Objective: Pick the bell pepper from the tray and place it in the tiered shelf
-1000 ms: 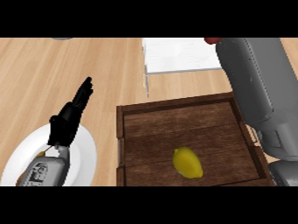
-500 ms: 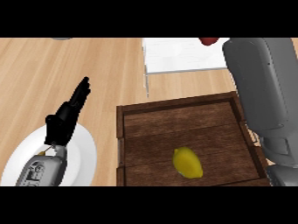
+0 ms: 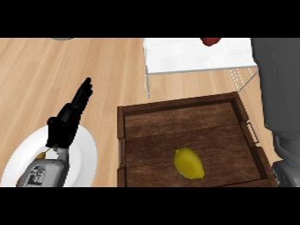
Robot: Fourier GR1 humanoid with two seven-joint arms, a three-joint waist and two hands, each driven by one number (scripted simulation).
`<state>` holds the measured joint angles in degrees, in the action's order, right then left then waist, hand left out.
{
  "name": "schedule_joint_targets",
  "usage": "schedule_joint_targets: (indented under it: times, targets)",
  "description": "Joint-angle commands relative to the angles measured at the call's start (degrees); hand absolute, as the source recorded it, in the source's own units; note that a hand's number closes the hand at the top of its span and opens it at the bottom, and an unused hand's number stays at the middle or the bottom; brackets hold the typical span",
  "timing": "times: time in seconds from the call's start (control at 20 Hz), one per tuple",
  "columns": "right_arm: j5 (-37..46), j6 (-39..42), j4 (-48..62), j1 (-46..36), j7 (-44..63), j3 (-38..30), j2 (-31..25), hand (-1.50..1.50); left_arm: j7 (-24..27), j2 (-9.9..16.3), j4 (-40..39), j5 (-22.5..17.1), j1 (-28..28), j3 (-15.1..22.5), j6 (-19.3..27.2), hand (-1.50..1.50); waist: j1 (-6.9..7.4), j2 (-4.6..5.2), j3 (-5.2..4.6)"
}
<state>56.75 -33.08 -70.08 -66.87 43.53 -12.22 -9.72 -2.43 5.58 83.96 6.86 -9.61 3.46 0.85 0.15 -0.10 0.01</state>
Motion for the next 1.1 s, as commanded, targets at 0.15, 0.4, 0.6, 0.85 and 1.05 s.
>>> schedule_joint_targets:
  times: [0.15,0.4,0.6,0.85,1.05]
  targets:
    - [0.89,4.0,-13.82,0.56,10.38,-4.71,-4.62,-1.5,-0.02,1.49,-1.01,-1.47,-0.23,-2.34,-1.24,0.0,-1.47,-0.5,-0.02]
    - [-2.22,17.14,-22.06,2.25,20.08,-9.14,-9.48,-1.5,0.49,0.95,-1.19,-0.49,0.4,-2.08,-0.16,0.0,-2.27,-0.75,-0.03]
    - [-10.07,26.73,-30.02,12.48,19.88,-13.91,-14.28,-1.5,-0.4,-0.66,-0.72,0.04,0.66,-1.29,1.15,0.0,-3.01,-0.78,0.06]
    - [-20.48,37.57,-42.42,24.03,18.79,-21.39,-19.42,-1.5,1.69,0.4,0.32,-0.9,4.12,-1.36,-0.82,0.0,-3.11,-0.78,0.09]
    - [-33.05,45.22,-46.86,29.11,18.8,-31.27,-23.02,-1.5,1.3,0.61,-0.79,0.22,0.97,-2.34,0.78,0.0,-3.12,-0.64,0.09]
